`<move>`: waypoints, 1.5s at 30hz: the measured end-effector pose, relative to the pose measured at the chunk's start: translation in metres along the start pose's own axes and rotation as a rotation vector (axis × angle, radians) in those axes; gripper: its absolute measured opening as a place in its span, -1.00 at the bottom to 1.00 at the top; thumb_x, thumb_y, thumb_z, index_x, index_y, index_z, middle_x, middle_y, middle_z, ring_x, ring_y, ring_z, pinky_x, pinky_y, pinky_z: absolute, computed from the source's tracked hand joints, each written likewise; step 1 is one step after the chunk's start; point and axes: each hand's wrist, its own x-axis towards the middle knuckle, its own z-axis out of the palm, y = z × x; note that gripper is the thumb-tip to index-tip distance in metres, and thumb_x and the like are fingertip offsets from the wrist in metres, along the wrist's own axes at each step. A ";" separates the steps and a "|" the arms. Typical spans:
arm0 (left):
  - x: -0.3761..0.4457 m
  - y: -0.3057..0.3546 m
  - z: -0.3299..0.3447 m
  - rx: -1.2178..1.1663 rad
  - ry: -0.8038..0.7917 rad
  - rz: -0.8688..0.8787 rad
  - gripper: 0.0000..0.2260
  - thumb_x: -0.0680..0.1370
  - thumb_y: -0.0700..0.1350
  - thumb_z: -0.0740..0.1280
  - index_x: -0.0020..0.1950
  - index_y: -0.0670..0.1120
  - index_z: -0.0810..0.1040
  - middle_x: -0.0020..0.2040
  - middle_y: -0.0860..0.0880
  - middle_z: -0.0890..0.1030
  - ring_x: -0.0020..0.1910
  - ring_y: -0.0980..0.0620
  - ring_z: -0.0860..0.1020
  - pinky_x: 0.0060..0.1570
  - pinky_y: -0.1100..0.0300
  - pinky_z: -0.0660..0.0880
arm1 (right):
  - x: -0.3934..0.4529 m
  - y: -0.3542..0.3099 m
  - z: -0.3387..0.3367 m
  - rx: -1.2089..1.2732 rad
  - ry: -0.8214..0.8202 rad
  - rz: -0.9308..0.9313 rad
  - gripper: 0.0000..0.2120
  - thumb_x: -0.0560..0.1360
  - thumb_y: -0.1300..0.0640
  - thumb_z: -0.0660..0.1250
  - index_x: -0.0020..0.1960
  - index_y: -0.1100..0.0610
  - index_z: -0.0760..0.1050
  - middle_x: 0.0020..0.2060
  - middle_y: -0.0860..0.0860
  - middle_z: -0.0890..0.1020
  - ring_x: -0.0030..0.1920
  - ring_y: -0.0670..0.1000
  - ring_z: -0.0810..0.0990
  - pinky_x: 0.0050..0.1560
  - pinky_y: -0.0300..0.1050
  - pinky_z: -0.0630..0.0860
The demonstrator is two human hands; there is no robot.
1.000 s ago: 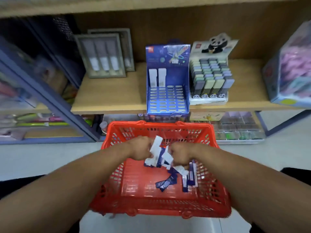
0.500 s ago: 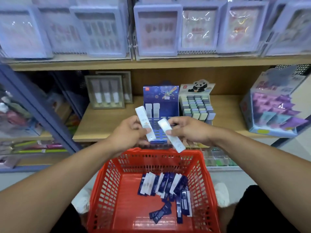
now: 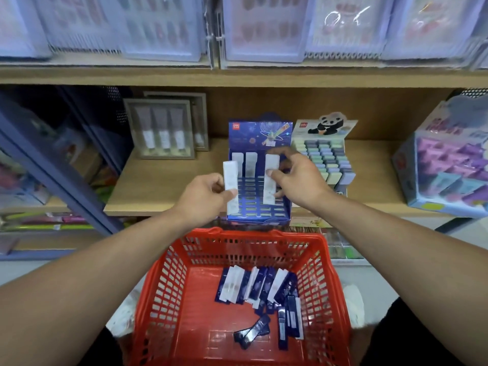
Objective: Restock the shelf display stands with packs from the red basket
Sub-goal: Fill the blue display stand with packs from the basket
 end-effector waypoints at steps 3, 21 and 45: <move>0.003 -0.011 0.002 0.059 -0.032 -0.020 -0.85 0.58 -0.13 0.43 -0.06 -0.21 0.58 -0.09 -0.13 0.73 -0.20 -0.02 0.69 -0.17 0.19 0.63 | 0.012 0.008 0.005 -0.047 0.061 -0.063 -0.87 0.61 0.07 0.34 0.13 -0.10 0.51 -0.22 0.01 0.62 -0.28 0.01 0.64 -0.25 -0.02 0.61; 0.011 -0.018 0.017 -0.273 0.052 -0.256 -0.90 0.66 -0.10 0.29 0.05 -0.13 0.51 0.00 -0.09 0.70 -0.01 -0.04 0.70 0.06 -0.03 0.65 | 0.040 0.005 0.043 -0.087 0.166 -0.237 -0.84 0.53 0.22 0.44 -0.08 -0.02 0.55 -0.31 -0.24 0.58 -0.26 -0.37 0.57 -0.14 -0.25 0.53; -0.001 -0.021 0.037 -0.315 -0.047 -0.398 -0.92 0.66 -0.08 0.29 -0.01 -0.04 0.51 0.12 -0.10 0.64 0.16 -0.12 0.61 0.27 -0.13 0.52 | 0.044 -0.002 0.044 -0.210 0.095 -0.315 -0.94 0.57 0.17 0.41 0.03 0.08 0.60 -0.27 -0.30 0.55 -0.24 -0.41 0.54 -0.23 -0.52 0.37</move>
